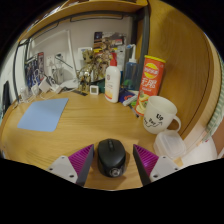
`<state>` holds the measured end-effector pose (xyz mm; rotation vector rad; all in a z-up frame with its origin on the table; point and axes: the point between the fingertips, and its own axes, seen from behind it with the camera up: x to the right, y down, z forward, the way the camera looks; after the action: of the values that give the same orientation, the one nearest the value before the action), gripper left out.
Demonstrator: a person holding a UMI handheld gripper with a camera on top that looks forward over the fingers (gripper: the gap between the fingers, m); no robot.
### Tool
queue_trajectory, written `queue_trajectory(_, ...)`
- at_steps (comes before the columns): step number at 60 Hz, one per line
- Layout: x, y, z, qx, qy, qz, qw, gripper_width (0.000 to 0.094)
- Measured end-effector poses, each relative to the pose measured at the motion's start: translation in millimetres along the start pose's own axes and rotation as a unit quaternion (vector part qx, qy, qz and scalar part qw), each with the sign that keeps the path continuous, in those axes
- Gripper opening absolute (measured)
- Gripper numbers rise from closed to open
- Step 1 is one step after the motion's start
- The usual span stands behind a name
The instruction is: Arrange mouse
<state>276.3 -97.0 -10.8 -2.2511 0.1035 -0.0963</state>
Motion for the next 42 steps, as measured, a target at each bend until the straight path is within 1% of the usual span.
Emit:
queue_trajectory(1,-0.3,0.1,1.9,0.001,-0.001,0.001,1.000,0.0764)
queue_trajectory(2,-1.3,-0.6,3.2,0.004,-0.004,0.002,1.000,0.0789)
queue_trajectory(3,-2.1,-2.5,4.8,0.009,-0.007,0.004,1.000,0.0777)
queue_trajectory(4,-3.2,-2.1,4.9,0.013,-0.008,0.006,1.000,0.0730)
queue_trajectory(5,-4.2,-2.9,5.8,0.017,-0.011,0.006,1.000,0.0716)
queue_trajectory(7,-6.6,-4.1,7.1,0.025,-0.017,0.005,1.000,0.0642)
queue_trajectory(8,-8.2,-4.6,7.2,0.028,-0.020,0.006,0.999,0.0552)
queue_trajectory(9,-9.0,-4.9,7.3,0.032,-0.022,0.006,0.999,0.0499)
queue_trajectory(16,-9.8,-4.3,4.2,0.053,-0.019,-0.005,0.998,0.0468)
queue_trajectory(21,-10.2,-2.6,3.3,0.052,-0.021,0.006,0.998,0.0403)
queue_trajectory(27,-9.1,-3.2,3.3,0.052,-0.016,0.001,0.999,0.0300)
queue_trajectory(29,-9.4,-2.1,2.8,0.052,-0.011,-0.004,0.999,0.0290)
queue_trajectory(36,-8.1,-2.8,-1.8,0.027,0.001,0.001,1.000,0.0288)
queue_trajectory(38,-5.4,-11.3,-6.3,0.032,0.014,-0.004,0.999,0.0288)
queue_trajectory(42,-9.1,-46.3,-18.3,0.050,0.024,-0.006,0.998,0.0287)
